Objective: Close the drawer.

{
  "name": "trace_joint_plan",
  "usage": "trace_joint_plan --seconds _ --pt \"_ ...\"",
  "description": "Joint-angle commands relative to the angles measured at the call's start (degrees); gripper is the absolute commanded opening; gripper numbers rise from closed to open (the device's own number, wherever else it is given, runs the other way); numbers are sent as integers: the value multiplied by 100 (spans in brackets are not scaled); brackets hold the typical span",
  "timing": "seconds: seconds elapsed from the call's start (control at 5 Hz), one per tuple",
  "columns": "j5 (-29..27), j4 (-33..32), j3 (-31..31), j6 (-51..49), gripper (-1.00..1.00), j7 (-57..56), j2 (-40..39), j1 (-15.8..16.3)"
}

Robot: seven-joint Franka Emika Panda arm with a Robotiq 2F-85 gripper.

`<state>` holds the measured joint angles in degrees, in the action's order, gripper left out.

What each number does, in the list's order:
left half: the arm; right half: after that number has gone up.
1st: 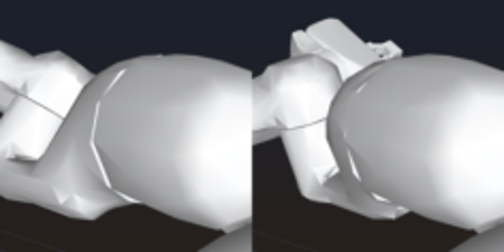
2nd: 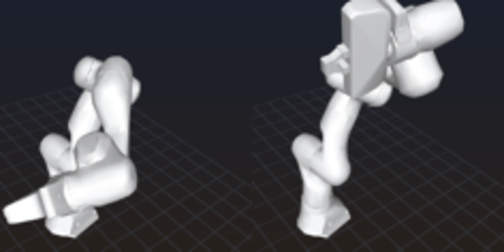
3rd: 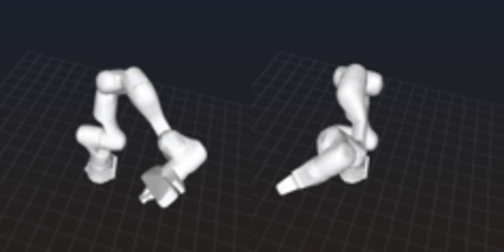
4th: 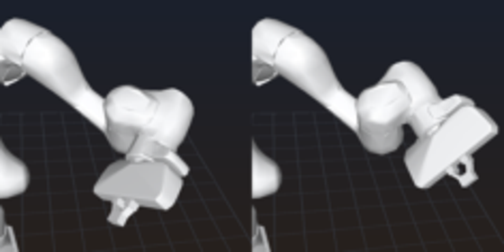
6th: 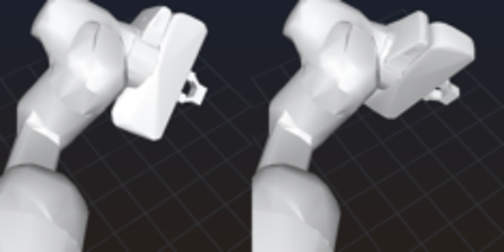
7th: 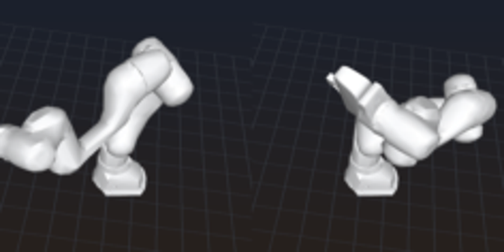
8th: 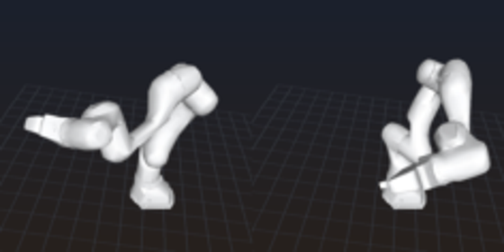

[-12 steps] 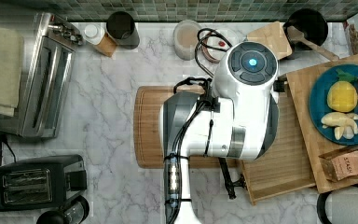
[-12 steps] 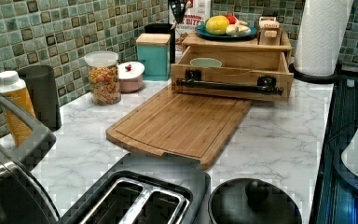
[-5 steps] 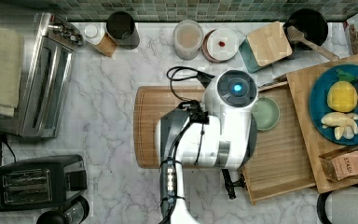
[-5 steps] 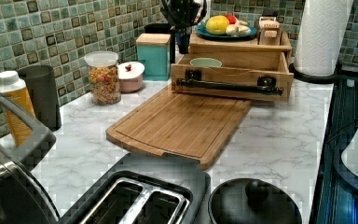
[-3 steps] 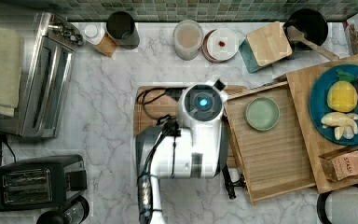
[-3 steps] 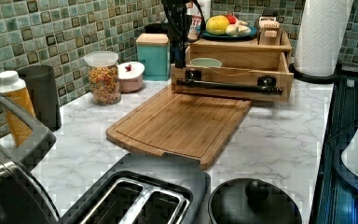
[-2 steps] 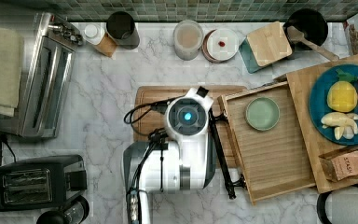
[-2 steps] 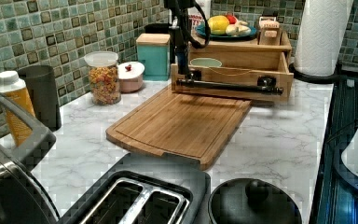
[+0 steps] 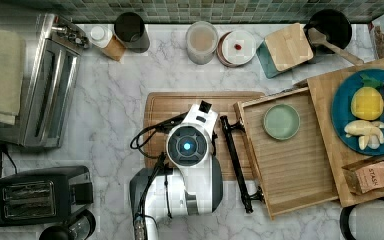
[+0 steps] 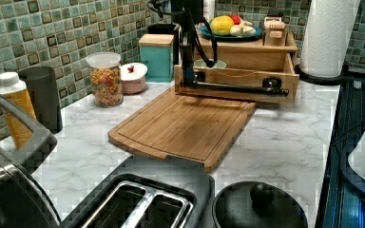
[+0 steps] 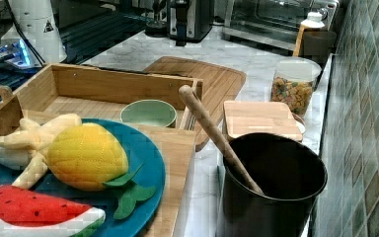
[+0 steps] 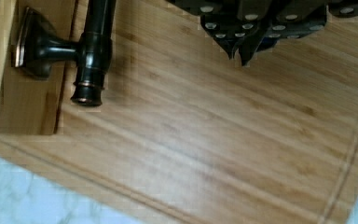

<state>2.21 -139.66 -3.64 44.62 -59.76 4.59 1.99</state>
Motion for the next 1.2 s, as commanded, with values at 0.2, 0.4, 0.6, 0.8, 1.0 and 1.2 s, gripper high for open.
trace_joint_plan --seconds 0.2,0.4,0.6,0.8,1.0,1.2 --pt "407 -1126 -28 662 -100 318 125 -26" --pt "598 -1367 -15 784 -100 457 232 -96" --pt "634 -1357 70 674 -100 265 266 -179" --pt "680 -1271 225 666 -100 24 182 -293" --pt "738 -1254 348 828 -100 -95 216 -442" --pt "686 -1229 564 914 -100 -303 326 -487"
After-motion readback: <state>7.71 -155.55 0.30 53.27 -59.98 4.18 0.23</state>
